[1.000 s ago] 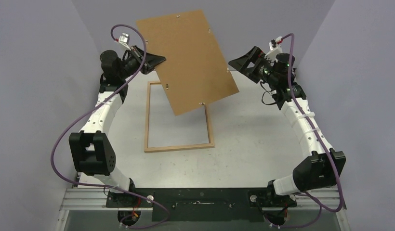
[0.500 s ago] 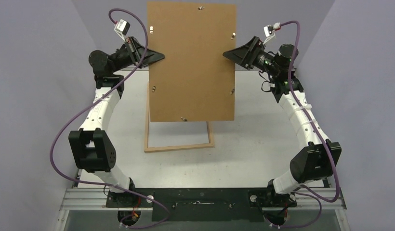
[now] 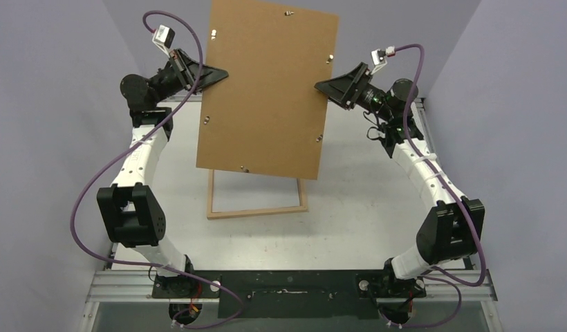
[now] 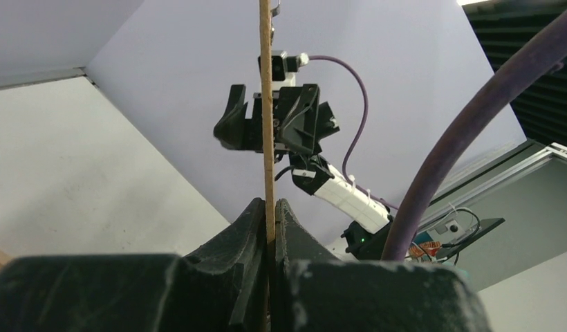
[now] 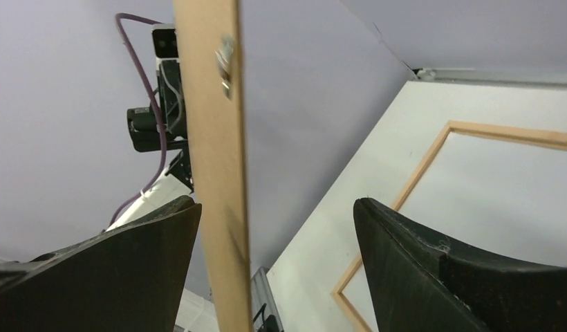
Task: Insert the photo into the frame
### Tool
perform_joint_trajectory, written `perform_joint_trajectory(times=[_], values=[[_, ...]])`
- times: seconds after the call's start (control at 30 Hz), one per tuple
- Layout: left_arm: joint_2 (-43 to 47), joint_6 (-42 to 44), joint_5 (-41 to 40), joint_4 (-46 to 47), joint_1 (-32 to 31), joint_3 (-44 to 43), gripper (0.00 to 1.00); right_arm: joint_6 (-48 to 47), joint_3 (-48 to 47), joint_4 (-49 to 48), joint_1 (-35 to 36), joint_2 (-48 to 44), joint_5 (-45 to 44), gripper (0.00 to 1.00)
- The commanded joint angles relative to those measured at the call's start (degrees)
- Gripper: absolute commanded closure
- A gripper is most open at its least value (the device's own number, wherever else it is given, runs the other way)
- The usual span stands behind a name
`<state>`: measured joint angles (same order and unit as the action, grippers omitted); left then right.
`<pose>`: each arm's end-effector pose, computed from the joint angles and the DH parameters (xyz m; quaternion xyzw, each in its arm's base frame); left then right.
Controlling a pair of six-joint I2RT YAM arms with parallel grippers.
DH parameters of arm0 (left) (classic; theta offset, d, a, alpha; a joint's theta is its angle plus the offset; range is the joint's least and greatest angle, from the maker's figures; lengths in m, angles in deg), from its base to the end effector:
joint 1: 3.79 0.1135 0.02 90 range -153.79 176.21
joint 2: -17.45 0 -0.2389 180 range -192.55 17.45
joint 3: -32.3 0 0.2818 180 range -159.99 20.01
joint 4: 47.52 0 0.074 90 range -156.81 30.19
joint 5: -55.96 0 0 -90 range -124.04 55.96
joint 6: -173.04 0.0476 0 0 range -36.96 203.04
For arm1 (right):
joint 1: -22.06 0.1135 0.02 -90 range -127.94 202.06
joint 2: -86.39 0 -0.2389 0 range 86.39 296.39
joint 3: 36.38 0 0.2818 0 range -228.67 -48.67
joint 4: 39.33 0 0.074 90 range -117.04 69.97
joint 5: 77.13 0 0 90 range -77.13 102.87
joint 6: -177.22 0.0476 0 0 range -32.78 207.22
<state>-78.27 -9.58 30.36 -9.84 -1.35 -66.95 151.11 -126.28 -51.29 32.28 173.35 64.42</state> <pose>0.3977 -0.0260 0.4309 0.0699 0.5940 -0.7012 0.3882 0.3761 0.1057 0.3932 -0.0599 0.6453 0.6417 0.4101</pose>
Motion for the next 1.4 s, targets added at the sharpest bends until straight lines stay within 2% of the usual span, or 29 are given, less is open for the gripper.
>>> perform_joint_trajectory(times=[0.0, 0.1, 0.33, 0.47, 0.7, 0.83, 0.9, 0.97, 1.1, 1.13, 1.27, 1.3, 1.37], values=[[1.41, -4.02, -6.23, 5.75, 0.46, -2.61, 1.0, -0.42, 1.39, -2.93, 2.99, -2.65, -3.38, 0.17], [1.24, -5.09, -6.49, 6.63, 0.46, -2.82, 1.0, 3.1, 1.14, -8.1, 5.29, -1.35, -4.41, 0.28], [1.76, -4.68, -7.53, 6.32, 0.55, -1.95, 1.0, 19.78, 3.12, -29.87, 5.89, 2.42, -7.3, 0.67], [1.88, -4.39, -8.39, 5.7, 1.15, -1.75, 1.0, 20.99, 2.99, -32.0, 5.91, 3.18, -6.95, 0.82], [1.9, -4.37, -9.17, 5.22, 1.81, -1.35, 1.0, 15.93, 2.27, -24.86, 5.83, 1.82, -6.31, 0.85], [2.23, -4.58, -10.17, 5.23, 2.17, -0.85, 1.0, 15.75, 2.8, -24.6, 5.78, 1.62, -5.52, 0.72], [2.45, -4.71, -10.74, 5.18, 2.37, -0.64, 1.0, 15.26, 3.45, -24.14, 5.71, 1.06, -5.58, 0.69], [2.49, -4.82, -11.13, 5.12, 2.54, -0.45, 1.0, 14.3, 3.65, -22.79, 5.68, 0.69, -5.58, 0.75], [2.58, -4.9, -11.63, 4.94, 2.56, 0.05, 1.0, 14.15, 3.52, -22.44, 5.79, 0.44, -5.72, 0.97], [2.57, -4.93, -11.7, 5.06, 2.57, 0.16, 1.0, 14.16, 3.4, -22.38, 5.8, 0.41, -5.9, 1.0], [3.27, -2.21, -11.8, 2.7, 2.71, 1.31, 1.0, 12.31, 2.3, -18.01, 5.82, -0.43, -7.09, 1.0], [3.73, -0.17, -12.18, 1.03, 2.79, 2.26, 0.98, 10.45, 1.78, -14.67, 5.78, -0.8, -7.61, 1.0], [4.82, 5.68, -12.99, -6.22, 3.21, 4.34, 0.78, 6.02, 0.19, -4.96, 5.84, -1.56, -9.03, 1.0]])
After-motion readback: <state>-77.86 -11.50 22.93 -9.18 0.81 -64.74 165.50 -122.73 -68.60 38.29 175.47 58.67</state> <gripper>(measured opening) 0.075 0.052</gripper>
